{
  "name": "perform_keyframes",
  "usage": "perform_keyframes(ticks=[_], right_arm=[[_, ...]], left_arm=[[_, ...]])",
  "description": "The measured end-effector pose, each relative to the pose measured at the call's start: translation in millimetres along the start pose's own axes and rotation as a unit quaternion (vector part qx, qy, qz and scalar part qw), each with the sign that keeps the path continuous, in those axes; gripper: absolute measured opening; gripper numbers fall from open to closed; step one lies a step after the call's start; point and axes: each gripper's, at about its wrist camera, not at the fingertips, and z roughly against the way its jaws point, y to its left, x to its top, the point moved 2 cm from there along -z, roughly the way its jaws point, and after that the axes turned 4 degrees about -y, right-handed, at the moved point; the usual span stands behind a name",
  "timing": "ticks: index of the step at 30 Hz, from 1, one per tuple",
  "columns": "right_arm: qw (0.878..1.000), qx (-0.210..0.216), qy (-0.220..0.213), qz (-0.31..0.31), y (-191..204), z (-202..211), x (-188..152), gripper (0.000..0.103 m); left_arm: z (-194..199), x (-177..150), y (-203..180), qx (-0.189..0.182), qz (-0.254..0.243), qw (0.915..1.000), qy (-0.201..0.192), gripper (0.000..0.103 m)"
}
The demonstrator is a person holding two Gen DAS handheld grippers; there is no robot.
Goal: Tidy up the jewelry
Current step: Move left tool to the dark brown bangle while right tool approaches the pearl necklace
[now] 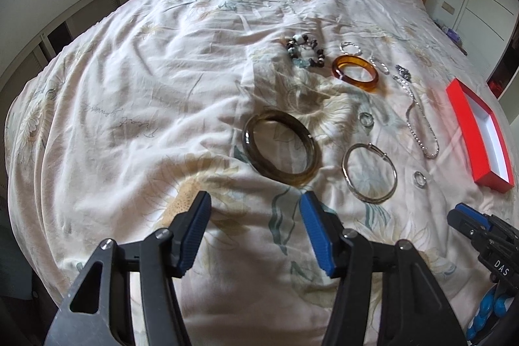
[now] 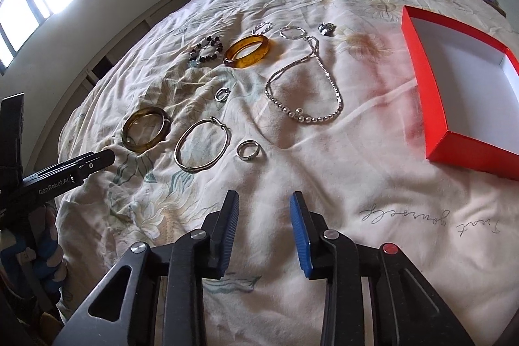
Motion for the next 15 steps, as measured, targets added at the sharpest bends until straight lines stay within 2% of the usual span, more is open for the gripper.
perform_keyframes(ticks=[15], right_arm=[[1.000, 0.005, -0.002, -0.017, -18.3, -2.7, 5.0, 0.033]], left_arm=[[-12.2, 10.4, 1.1, 0.012, 0.008, 0.9999, 0.005, 0.051]])
